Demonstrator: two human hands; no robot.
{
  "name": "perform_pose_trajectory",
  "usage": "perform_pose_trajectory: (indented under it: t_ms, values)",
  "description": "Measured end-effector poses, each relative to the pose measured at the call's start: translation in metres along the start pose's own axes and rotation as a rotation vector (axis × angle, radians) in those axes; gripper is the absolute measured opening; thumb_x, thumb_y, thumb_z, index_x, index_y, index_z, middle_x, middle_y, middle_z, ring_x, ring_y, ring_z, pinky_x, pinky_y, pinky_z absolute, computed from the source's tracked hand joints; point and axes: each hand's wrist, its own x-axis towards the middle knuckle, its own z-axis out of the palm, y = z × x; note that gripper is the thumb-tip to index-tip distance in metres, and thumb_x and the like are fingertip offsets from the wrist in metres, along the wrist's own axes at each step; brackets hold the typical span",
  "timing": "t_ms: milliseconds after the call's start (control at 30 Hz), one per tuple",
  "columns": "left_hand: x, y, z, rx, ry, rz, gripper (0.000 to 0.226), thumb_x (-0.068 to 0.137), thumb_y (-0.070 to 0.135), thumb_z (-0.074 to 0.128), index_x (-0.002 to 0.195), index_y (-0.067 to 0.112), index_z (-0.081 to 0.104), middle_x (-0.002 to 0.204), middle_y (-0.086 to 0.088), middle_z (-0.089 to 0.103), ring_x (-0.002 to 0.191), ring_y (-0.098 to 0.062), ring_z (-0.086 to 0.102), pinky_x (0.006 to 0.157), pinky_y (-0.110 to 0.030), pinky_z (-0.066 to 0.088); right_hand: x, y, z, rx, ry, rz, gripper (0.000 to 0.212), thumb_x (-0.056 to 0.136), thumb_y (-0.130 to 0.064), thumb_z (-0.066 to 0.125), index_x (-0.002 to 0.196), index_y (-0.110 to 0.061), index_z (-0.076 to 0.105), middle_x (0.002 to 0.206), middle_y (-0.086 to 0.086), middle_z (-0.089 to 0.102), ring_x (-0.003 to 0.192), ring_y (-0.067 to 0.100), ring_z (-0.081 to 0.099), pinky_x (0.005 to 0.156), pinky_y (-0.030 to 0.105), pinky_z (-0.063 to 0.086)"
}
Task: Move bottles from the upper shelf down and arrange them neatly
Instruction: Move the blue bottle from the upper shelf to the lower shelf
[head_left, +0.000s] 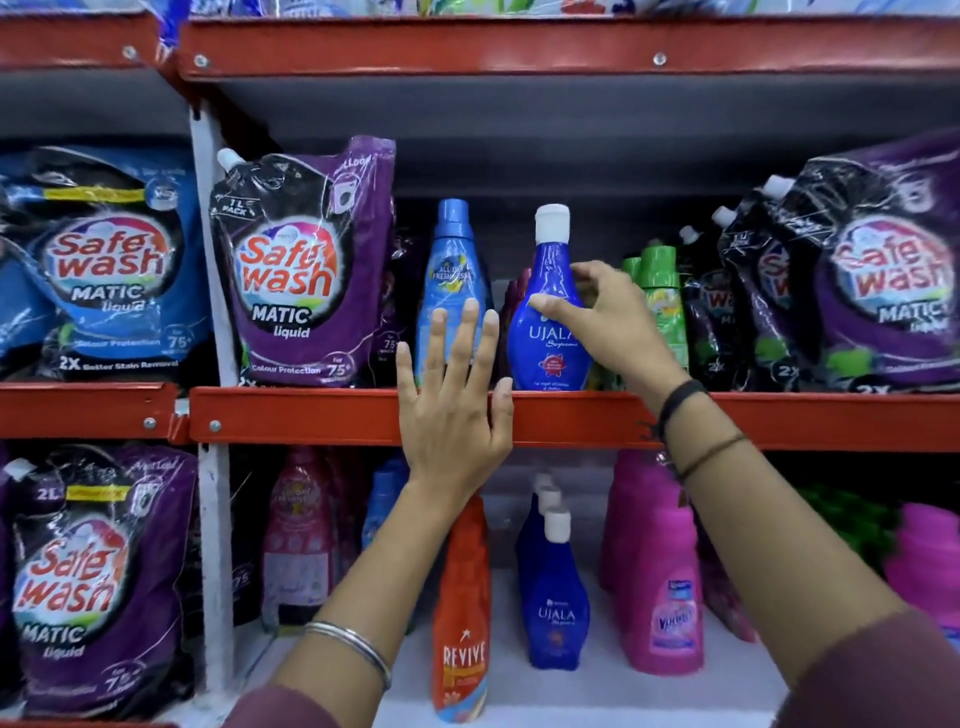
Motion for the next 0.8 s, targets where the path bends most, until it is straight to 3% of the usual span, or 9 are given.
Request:
perform_pose_trajectory:
  t_ms: [100, 233, 333, 533, 733, 800]
  values:
    - [0.000, 0.001, 0.000, 0.009, -0.001, 0.003, 0.060, 0.096, 0.037, 0.032, 0.152, 0.021, 0.020, 0.159, -0.002, 0.025, 0.149, -0.022, 0.015, 0.118, -0.056, 0.016, -0.003, 0.002, -0.005, 0.077, 0.074, -0.033, 0.045, 0.073, -0.026, 0.077, 0.113, -0.010, 0.061, 0.104, 0.004, 0.069, 0.093, 0.017, 0.066, 0.085, 0.041, 0.056]
    - [0.000, 0.000, 0.002, 0.020, -0.005, 0.001, 0.058, 0.097, 0.038, 0.028, 0.151, 0.020, 0.021, 0.159, -0.003, 0.025, 0.149, -0.023, 0.015, 0.118, -0.055, 0.014, -0.018, -0.008, -0.024, 0.147, 0.235, -0.119, 0.047, 0.074, -0.023, 0.077, 0.115, -0.011, 0.058, 0.102, -0.004, 0.065, 0.088, 0.006, 0.062, 0.079, 0.018, 0.052]
    - [0.000, 0.001, 0.000, 0.012, -0.008, 0.002, 0.057, 0.097, 0.038, 0.027, 0.151, 0.020, 0.022, 0.159, -0.003, 0.025, 0.148, -0.022, 0.015, 0.118, -0.055, 0.012, -0.029, -0.018, -0.044, 0.185, 0.298, -0.143, 0.045, 0.075, -0.025, 0.076, 0.116, -0.015, 0.058, 0.103, -0.007, 0.064, 0.090, 0.005, 0.063, 0.079, 0.017, 0.052]
    - [0.000, 0.003, -0.001, 0.018, -0.020, -0.010, 0.057, 0.097, 0.038, 0.029, 0.151, 0.019, 0.025, 0.159, -0.002, 0.027, 0.148, -0.023, 0.017, 0.118, -0.055, 0.013, -0.065, -0.010, -0.065, 0.275, 0.099, -0.110, 0.034, 0.076, -0.017, 0.075, 0.106, -0.023, 0.059, 0.099, -0.006, 0.067, 0.085, 0.005, 0.064, 0.074, 0.018, 0.053]
    - [0.023, 0.004, -0.003, 0.005, 0.035, -0.030, 0.060, 0.094, 0.033, 0.033, 0.151, 0.018, 0.024, 0.159, -0.002, 0.026, 0.148, -0.023, 0.017, 0.118, -0.054, 0.006, -0.101, 0.020, -0.048, 0.292, -0.026, -0.050, 0.042, 0.071, -0.011, 0.077, 0.110, -0.012, 0.061, 0.100, 0.001, 0.068, 0.080, 0.002, 0.063, 0.075, 0.014, 0.051]
    - [-0.010, 0.016, 0.001, -0.033, -0.055, -0.021, 0.059, 0.094, 0.034, 0.034, 0.150, 0.019, 0.026, 0.158, -0.002, 0.028, 0.148, -0.023, 0.019, 0.118, -0.054, 0.007, -0.144, 0.048, -0.035, 0.284, -0.117, 0.089, 0.041, 0.068, -0.012, 0.078, 0.104, -0.020, 0.060, 0.098, -0.003, 0.069, 0.081, 0.003, 0.064, 0.077, 0.016, 0.052]
